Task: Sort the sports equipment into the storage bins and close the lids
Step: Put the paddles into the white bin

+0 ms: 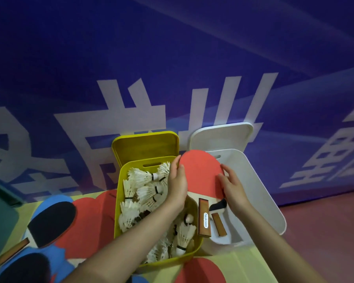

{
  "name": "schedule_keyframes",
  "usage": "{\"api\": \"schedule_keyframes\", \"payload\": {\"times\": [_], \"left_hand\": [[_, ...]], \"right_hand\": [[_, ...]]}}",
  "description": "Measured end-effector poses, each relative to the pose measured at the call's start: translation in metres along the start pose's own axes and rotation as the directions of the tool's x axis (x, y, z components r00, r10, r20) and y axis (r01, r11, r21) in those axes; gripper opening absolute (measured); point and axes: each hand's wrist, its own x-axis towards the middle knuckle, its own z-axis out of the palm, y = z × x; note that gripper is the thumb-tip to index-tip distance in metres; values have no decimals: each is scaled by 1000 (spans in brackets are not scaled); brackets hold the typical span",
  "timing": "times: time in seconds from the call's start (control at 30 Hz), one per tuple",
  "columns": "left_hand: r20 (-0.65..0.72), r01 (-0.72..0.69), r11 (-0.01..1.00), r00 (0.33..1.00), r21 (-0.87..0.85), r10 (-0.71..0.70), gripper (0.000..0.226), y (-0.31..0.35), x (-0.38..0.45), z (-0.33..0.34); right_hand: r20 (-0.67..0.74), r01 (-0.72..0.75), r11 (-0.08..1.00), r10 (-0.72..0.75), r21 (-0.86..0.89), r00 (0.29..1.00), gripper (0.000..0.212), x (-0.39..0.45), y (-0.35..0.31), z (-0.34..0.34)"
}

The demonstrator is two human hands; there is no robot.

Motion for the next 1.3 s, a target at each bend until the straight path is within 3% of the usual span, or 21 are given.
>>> {"api": "schedule_keyframes", "payload": {"times": [0.1,0.2,0.37,0.47,0.6,0.73,0.83,0.9,1.0,1.1,1.2,1.3], "left_hand": [[126,-12,995,992,104,-2,38,1,-16,6],[185,-144,941,979,305,90,39,11,-16,-11],[23,-291,825,947,485,321,34,12,13,-85],[-96,-167,776,955,609,281,33,-3,27,-134],[-190,62,641,973,765,132,44,-37,34,-174],[-186,192,734,978,652,-91,58,-52,30,-176],[-161,132,793,986,595,-44,45,-55,27,-173],[-187,122,818,982,563,-18,40,-58,28,-175],[-222,132,845,975,518,-16,39,-62,30,-176],[-234,125,864,972,489,-8,41,-62,28,-174],[-265,149,873,964,465,-24,47,-58,26,-169],[-288,171,885,957,433,-44,49,-57,26,-169]], "right_hand": [[-52,-86,983,95,160,994,32,-1,11,-12],[-59,-177,930,206,321,977,30,7,18,-29],[-337,-104,985,146,139,930,37,27,21,-53],[-392,-138,990,132,15,910,40,45,36,-51],[-280,-181,972,133,-151,951,40,65,67,-24],[-243,-227,948,171,-224,955,41,78,101,4],[-289,-305,916,227,-262,930,41,85,118,6],[-284,-315,867,213,-385,935,48,88,126,6],[-261,-320,732,198,-602,945,67,91,135,7],[-227,-349,681,266,-644,937,73,93,141,7],[-201,-344,636,288,-690,936,75,96,143,4],[-230,-359,553,290,-752,929,62,97,126,9]]}}
